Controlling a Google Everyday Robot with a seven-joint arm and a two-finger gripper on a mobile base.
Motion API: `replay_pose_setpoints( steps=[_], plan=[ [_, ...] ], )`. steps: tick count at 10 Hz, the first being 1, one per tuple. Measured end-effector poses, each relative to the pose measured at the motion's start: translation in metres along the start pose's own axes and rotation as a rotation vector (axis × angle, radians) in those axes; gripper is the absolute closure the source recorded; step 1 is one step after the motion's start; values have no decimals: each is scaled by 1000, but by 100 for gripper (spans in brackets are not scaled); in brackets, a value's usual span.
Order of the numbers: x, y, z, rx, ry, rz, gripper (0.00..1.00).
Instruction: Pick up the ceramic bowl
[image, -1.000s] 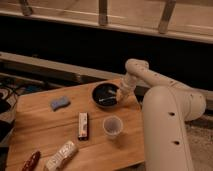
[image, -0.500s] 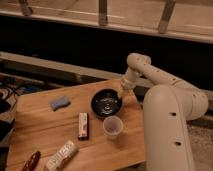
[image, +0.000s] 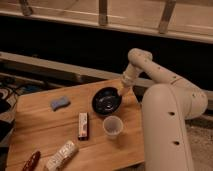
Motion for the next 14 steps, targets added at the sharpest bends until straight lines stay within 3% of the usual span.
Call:
replay_pose_setpoints(
  steps=[2, 6, 14],
  plan=[
    [1, 0, -1, -5, 4, -3, 100],
    [3, 7, -22, -18, 10, -14, 100],
    [13, 8, -23, -27, 26, -15, 100]
  ],
)
